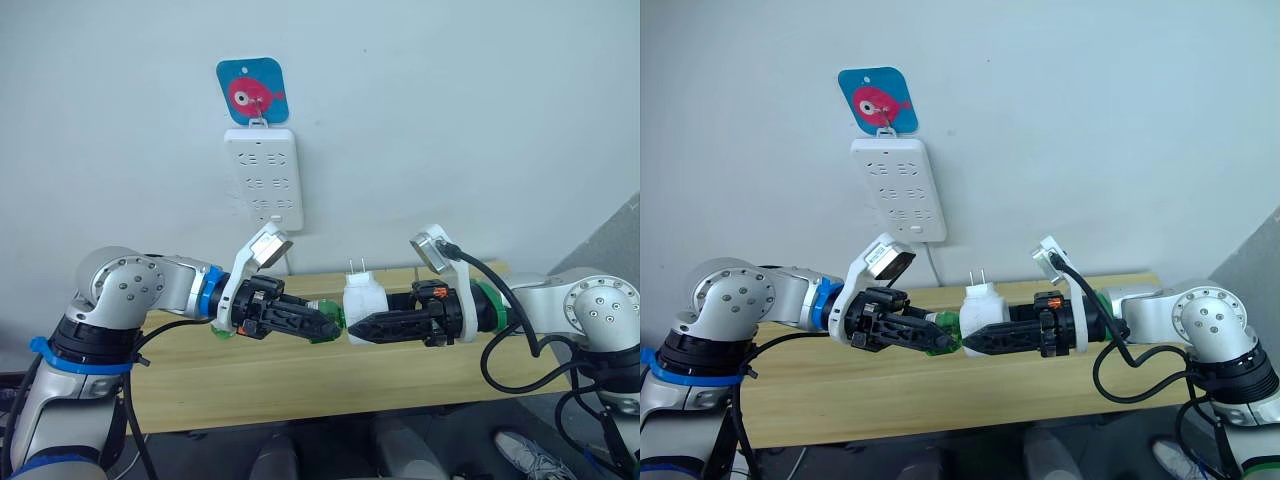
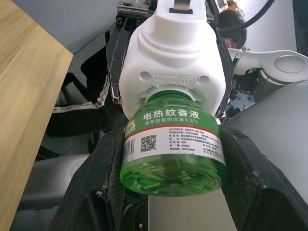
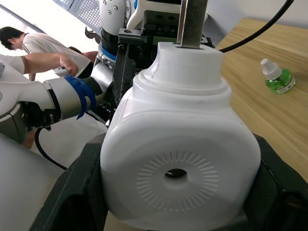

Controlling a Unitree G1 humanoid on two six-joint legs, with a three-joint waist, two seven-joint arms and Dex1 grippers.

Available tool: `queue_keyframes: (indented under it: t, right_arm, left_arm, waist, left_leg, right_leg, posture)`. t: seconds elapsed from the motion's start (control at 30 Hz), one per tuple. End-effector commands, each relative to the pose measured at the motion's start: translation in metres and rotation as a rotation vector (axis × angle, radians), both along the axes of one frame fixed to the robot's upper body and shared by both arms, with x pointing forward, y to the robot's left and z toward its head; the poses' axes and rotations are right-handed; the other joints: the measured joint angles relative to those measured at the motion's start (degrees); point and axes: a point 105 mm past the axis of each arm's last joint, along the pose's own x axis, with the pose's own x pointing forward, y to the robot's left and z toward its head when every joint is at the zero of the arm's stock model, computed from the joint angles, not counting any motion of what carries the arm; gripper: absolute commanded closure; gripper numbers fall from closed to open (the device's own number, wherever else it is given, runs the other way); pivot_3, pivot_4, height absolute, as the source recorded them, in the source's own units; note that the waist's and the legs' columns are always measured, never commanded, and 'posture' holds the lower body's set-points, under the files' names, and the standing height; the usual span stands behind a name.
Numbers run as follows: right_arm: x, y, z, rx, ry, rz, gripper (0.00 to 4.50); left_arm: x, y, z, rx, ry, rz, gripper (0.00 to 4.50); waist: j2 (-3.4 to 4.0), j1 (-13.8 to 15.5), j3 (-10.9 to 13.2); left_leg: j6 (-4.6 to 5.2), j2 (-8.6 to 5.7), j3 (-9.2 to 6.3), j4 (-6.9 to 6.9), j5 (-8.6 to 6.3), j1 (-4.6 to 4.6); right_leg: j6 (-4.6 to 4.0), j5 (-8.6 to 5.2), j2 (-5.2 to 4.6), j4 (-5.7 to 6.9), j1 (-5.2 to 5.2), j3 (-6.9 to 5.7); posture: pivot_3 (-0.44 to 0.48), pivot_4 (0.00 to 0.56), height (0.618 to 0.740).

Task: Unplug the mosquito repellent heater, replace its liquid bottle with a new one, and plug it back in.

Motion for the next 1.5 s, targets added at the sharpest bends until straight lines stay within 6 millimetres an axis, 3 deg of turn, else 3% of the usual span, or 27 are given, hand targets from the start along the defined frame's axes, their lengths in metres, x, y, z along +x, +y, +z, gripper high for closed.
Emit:
queue_keyframes:
  t: [0.03,0.53,0.7,0.83,0.97,1.13,1.4,1.5]
  right_arm:
    - [-0.001,-0.011,0.007,-0.009,-0.028,0.000,1.45]
    - [-0.002,-0.011,0.010,0.005,-0.049,0.013,1.45]
    - [0.013,-0.032,-0.003,-0.100,-0.052,-0.115,1.45]
    - [0.030,-0.062,-0.032,-0.288,-0.062,-0.306,1.45]
    - [0.042,-0.097,-0.079,-0.561,-0.088,-0.487,1.45]
    - [0.066,-0.141,-0.121,-0.847,-0.190,-0.656,1.45]
    - [0.083,-0.164,-0.158,-1.110,-0.186,-0.619,1.45]
    - [0.091,-0.165,-0.164,-1.125,-0.161,-0.630,1.45]
  left_arm:
    - [0.020,0.029,0.008,0.017,-0.008,0.176,2.21]
    - [0.019,0.031,0.007,-0.001,0.020,0.195,2.21]
    - [0.018,0.036,0.004,0.019,-0.115,0.226,2.21]
    - [0.006,0.036,-0.013,0.094,-0.348,0.172,2.21]
    - [-0.013,0.029,-0.030,0.103,-0.474,0.091,2.21]
    - [-0.017,0.020,-0.046,0.111,-0.617,0.055,2.21]
    - [-0.021,0.012,-0.061,0.132,-0.724,0.026,2.21]
    - [-0.020,0.009,-0.063,0.131,-0.752,0.033,2.21]
  waist:
    - [0.00,0.0,0.0]
    - [0.00,0.1,0.0]
    - [0.00,0.1,0.0]
    - [-0.01,0.1,0.0]
    - [-0.04,0.3,0.1]
    - [-0.07,0.3,0.4]
    - [-0.13,0.3,1.5]
    - [-0.18,0.7,1.9]
  left_leg:
    - [0.00,0.00,0.00,0.00,0.00,0.00]
    - [0.00,-0.03,-0.01,0.00,0.00,-0.02]
    - [-0.01,-0.03,0.00,-0.02,0.00,-0.01]
    - [-0.01,-0.03,0.08,-0.06,0.00,-0.01]
    - [-0.02,-0.03,0.17,-0.10,-0.01,-0.01]
    - [-0.03,-0.03,0.38,-0.04,0.00,0.03]
    - [-0.02,-0.02,0.54,-0.04,0.00,0.08]
    - [-0.02,-0.02,0.48,-0.05,-0.01,0.05]
  right_leg:
    - [0.00,0.00,0.00,0.00,0.00,0.00]
    - [0.00,0.00,-0.06,-0.03,-0.01,-0.02]
    - [0.00,0.00,-0.06,-0.02,-0.01,-0.02]
    - [-0.01,0.00,-0.11,-0.12,-0.03,0.04]
    - [0.00,0.00,-0.14,-0.23,-0.01,0.10]
    - [0.01,0.00,-0.14,-0.31,-0.01,0.24]
    - [0.12,0.09,-0.14,-0.31,0.00,0.41]
    - [0.10,0.09,-0.14,-0.30,-0.01,0.36]
  posture:
    - [-0.117,0.111,0.740]
    - [-0.115,0.111,0.740]
    - [-0.121,0.113,0.740]
    - [-0.122,0.122,0.740]
    - [-0.118,0.132,0.740]
    - [-0.110,0.149,0.740]
    - [-0.070,0.178,0.740]
    - [-0.060,0.184,0.740]
